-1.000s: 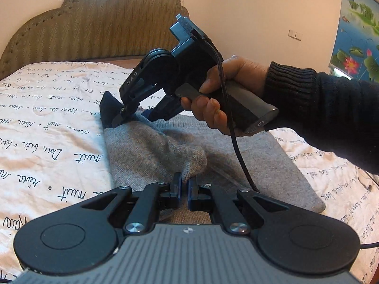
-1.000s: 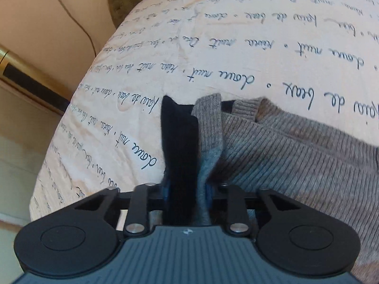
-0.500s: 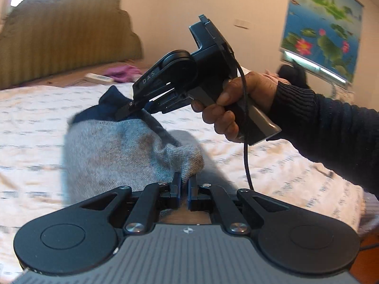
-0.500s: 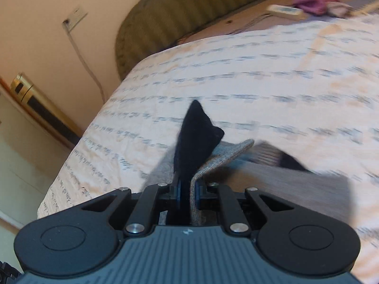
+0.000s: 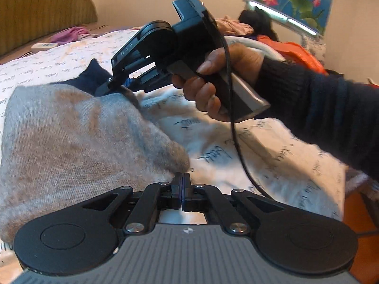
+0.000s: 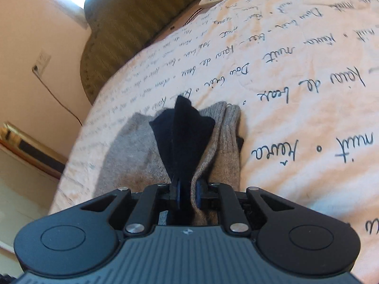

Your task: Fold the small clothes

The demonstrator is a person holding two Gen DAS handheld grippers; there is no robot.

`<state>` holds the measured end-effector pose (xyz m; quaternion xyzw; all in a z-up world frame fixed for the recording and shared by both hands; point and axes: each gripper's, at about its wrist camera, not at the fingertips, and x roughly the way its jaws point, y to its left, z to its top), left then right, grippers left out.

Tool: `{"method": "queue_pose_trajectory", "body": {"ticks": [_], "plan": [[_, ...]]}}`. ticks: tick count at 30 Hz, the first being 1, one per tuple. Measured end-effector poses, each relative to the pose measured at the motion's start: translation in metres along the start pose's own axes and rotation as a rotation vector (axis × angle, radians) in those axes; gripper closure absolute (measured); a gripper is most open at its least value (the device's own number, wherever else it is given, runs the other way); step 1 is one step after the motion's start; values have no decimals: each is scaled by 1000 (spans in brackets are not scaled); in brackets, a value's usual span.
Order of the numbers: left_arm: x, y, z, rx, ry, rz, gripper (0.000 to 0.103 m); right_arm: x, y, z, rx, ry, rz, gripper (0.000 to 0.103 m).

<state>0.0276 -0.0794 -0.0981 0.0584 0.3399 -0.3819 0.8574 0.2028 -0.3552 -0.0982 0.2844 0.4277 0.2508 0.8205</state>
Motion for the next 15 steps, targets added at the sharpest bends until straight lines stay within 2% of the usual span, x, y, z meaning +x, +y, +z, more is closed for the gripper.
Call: {"method": "queue_pose_trajectory", "body": {"ticks": [2,3,5,6,11,15], "plan": [[-19,2,-4,19,-39,-7,89,-20,1,-5,22,-39,32,78],[-29,4,-7,20,-56,2,84,-31,3,-11,21,-67,48,70],[-46,9,-16,21,-87,61,61,-55,5,-24,24,-103,80,58],[-53,10,-21,30,-100,107,57,-64,7,-33,26,-112,90,55],[-65,33,-44,77,-48,338,55,-82,32,-82,-36,-69,64,55],[-64,49,-46,72,-36,402,55,-76,47,-108,-121,1,-4,56]]}}
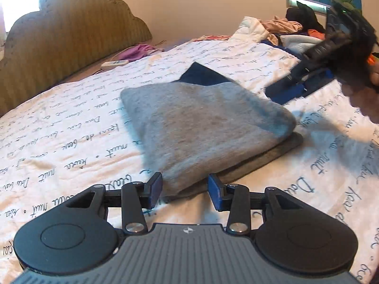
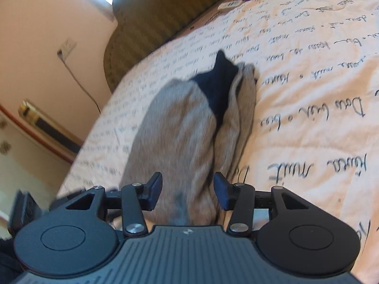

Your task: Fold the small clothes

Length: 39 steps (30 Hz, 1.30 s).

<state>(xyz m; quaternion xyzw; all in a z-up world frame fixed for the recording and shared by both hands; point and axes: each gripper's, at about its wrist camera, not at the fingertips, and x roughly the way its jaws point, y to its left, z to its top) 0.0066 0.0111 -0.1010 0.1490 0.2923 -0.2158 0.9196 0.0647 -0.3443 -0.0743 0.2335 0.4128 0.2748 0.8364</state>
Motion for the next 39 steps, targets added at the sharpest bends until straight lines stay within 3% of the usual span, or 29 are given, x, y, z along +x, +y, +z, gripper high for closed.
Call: {"method": "queue_pose_trajectory", "body": {"ticks": [3,5,7,8,10,11,14,16,19,21,22,23,25,26,27,30,32,35,37,38,39], "plan": [[3,3,2,7,-10,-5,55,4,8,-4,-33,13,-37,56],[4,-2,5,16,-26,-2,55,6,12,-5,-44,25,-18,57],[6,-1,6,14,-41,10,55,11,14,-5,-46,41,-37,70],[8,-1,7,4,-51,18,64,14,16,-5,-56,63,-38,85],[10,3,5,-24,-53,14,73,21,17,-8,-74,99,-86,95],[13,7,4,-48,-40,7,80,23,17,-10,-81,113,-108,96],[6,26,5,-149,-34,-22,85,14,20,-11,-67,100,-61,97],[-2,32,4,-157,-33,-28,85,5,23,-14,-77,89,-46,97],[11,37,-8,-182,58,-51,86,21,3,-28,-18,138,-70,97],[9,33,-10,-156,53,-53,79,15,-11,-25,84,85,1,93],[4,33,-8,-147,47,-80,81,8,-13,-20,119,60,27,92],[-3,34,-6,-144,39,-111,75,-2,-14,-14,131,30,54,90],[-18,38,0,-146,9,-170,66,-24,-16,0,139,-64,107,72],[-25,40,5,-152,-9,-197,65,-32,-18,10,150,-117,123,56],[-28,41,13,-156,-31,-212,64,-36,-20,22,155,-168,119,43],[-27,36,39,-154,-119,-209,57,-21,-21,64,111,-227,39,41],[-12,25,50,-116,-156,-187,46,4,-24,90,112,-222,-55,41],[26,6,50,-58,-71,-139,51,46,-30,117,99,-178,-135,42],[40,0,42,-67,-31,-162,50,69,-31,125,97,-143,-146,51],[47,-3,38,-70,-3,-165,50,77,-28,125,75,-137,-160,83],[52,-6,34,-62,16,-160,50,84,-24,125,40,-116,-172,98]]}}
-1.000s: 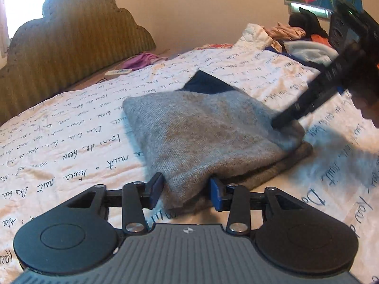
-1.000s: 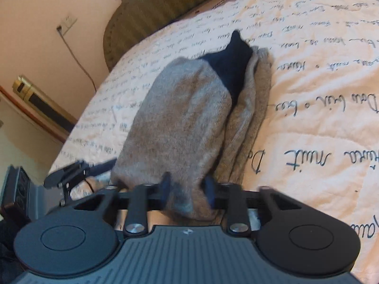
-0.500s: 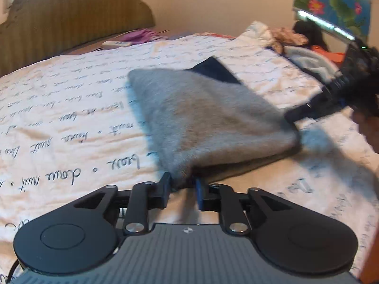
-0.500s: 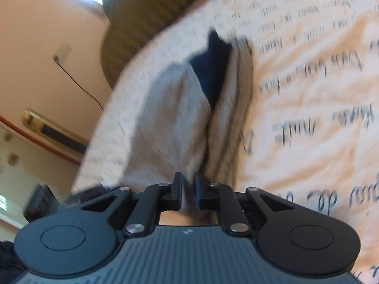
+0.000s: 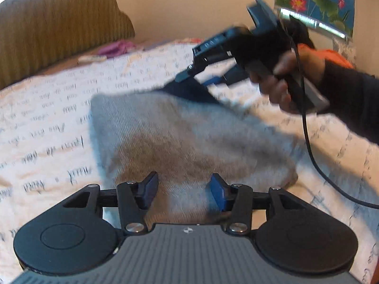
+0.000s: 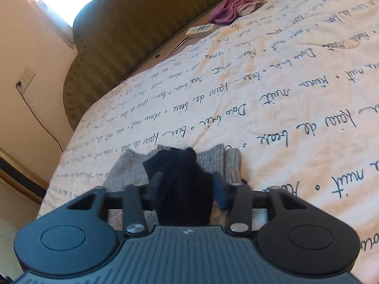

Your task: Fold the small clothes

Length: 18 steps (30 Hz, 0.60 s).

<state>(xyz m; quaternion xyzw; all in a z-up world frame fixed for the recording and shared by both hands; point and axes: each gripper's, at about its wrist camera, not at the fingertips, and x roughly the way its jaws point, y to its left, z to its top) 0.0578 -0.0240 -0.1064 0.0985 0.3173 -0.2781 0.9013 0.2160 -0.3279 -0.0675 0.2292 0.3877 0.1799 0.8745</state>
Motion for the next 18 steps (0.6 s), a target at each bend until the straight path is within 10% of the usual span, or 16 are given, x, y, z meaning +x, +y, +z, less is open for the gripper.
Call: {"method": "queue_pose_trajectory", "body": {"ticks": [10,14,18], "plan": [[-1,9,1,-68,-28,-78,48,-14,-31,-15,118,-25,26,91],[-24,52,27,-243,-143,-162,34,-53,-43,-14,200,-131,135,16],[18,118,50,-571,-125,-201,27,-47,-58,-14,227,-85,113,14]]}}
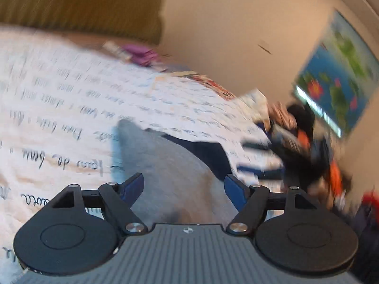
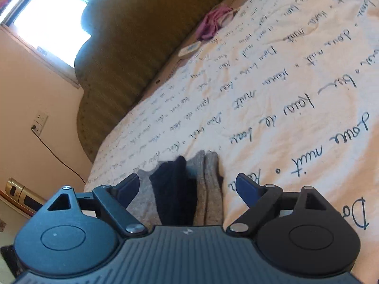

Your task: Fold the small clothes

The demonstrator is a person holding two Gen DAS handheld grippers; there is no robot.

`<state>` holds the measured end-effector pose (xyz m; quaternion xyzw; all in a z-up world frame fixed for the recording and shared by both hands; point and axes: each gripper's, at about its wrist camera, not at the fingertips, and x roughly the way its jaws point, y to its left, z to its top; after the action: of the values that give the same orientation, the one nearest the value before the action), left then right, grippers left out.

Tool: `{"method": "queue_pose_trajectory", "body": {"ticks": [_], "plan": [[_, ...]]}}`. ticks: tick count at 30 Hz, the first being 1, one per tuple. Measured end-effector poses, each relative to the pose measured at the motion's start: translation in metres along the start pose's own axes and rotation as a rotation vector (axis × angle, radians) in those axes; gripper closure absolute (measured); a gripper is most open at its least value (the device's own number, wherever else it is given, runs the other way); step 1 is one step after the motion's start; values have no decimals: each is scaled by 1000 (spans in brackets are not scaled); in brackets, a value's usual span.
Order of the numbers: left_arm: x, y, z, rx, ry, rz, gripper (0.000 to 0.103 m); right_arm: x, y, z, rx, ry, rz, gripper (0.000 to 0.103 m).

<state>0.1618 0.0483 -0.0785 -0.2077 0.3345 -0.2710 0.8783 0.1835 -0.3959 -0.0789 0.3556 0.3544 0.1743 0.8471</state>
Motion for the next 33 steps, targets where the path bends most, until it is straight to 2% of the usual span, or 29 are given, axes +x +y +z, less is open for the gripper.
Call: {"method": "queue_pose_trajectory", "body": {"ticks": [1,2,3,5,8,10,12,13,14,18,22,25,28,30,31,32,33], "plan": [[12,14,6,-95,22,15,29,5,-3,-2,9,25,11,14],[28,28,13,-189,54,-1,30,11,-3,-5,12,54,29,14],[40,39,16,-254,79,-41,30,18,-2,-8,5,84,42,14],[62,54,22,-359,92,-60,34,30,2,-14,-19,122,57,14],[93,65,26,-457,137,-109,33,46,3,-19,-18,152,63,14],[104,62,26,-450,151,-112,34,54,6,-22,-26,147,76,19],[110,58,25,-415,159,-103,47,59,11,-28,-61,179,65,76],[111,56,25,-396,161,-99,60,63,10,-30,-53,205,72,76],[110,54,23,-377,152,-93,62,63,9,-33,-56,194,75,77],[104,44,26,-317,143,-53,65,56,23,-34,-63,159,72,79],[73,41,40,-278,121,-75,67,53,54,-36,-68,145,154,79],[50,49,54,-257,107,-37,67,74,82,-37,-64,164,212,79],[35,72,74,-274,84,42,67,108,102,-35,-37,173,267,79],[38,87,87,-271,88,86,67,136,107,-33,-8,189,259,79],[43,97,92,-259,98,139,67,148,107,-33,0,200,242,77],[49,107,93,-270,121,172,66,160,104,-34,7,209,210,75],[55,116,92,-288,153,173,65,168,101,-35,17,214,162,69]]}}
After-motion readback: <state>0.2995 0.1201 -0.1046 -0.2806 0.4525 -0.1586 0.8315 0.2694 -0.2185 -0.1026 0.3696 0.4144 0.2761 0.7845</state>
